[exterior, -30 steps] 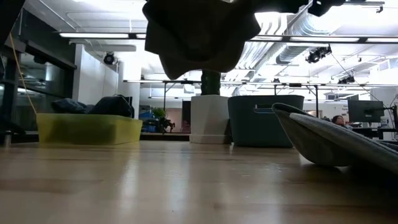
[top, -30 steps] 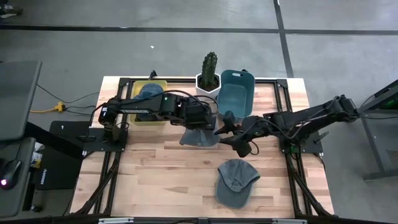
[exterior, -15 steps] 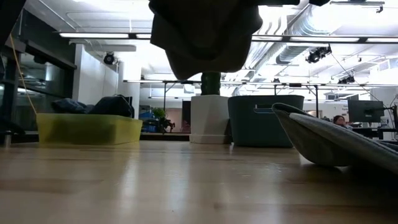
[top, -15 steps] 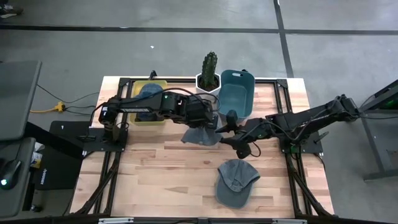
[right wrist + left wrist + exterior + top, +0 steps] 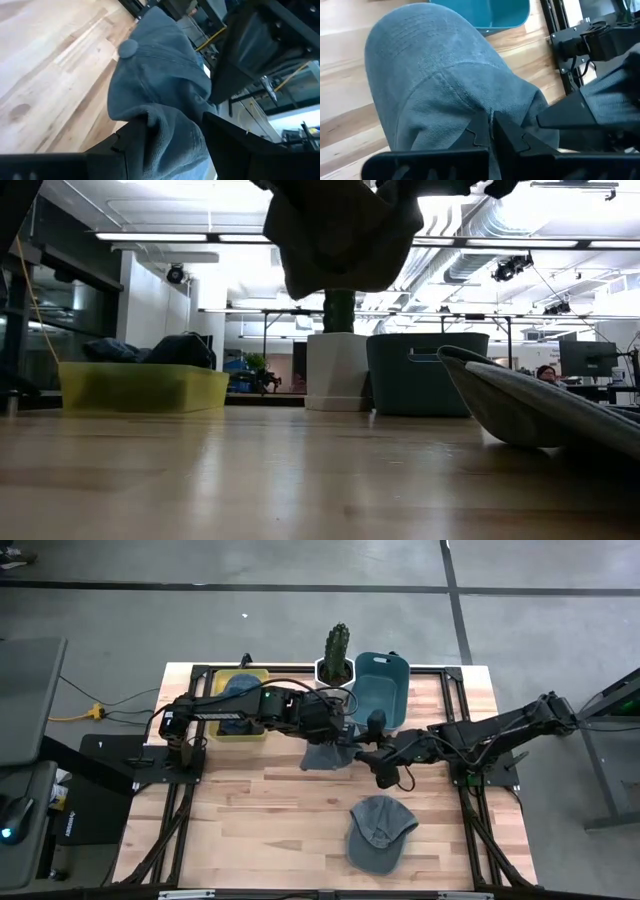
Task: Pick & Place hat
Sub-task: Put the left gray cap into the blue bin
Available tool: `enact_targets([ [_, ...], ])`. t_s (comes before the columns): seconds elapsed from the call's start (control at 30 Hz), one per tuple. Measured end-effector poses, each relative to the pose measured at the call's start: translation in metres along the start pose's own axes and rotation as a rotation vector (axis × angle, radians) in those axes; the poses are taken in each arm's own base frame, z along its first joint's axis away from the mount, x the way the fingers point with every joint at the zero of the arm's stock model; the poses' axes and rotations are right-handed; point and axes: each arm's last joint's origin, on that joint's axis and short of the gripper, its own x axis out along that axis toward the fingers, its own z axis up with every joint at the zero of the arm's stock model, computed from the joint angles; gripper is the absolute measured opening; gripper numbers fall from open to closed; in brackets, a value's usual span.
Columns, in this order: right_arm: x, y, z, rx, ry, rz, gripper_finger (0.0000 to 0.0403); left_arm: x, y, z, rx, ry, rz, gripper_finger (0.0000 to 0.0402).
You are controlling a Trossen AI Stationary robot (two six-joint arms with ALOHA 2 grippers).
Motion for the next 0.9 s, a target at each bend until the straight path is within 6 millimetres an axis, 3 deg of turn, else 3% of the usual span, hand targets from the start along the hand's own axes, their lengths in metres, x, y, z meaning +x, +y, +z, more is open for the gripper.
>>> enact_targets([
  [0.9,0.005,-0.015,-0.008,0.065,0.054,-0.108,0.0181,0.000,-0.009,0.001,0.012,0.012,-0.095,0.0000],
])
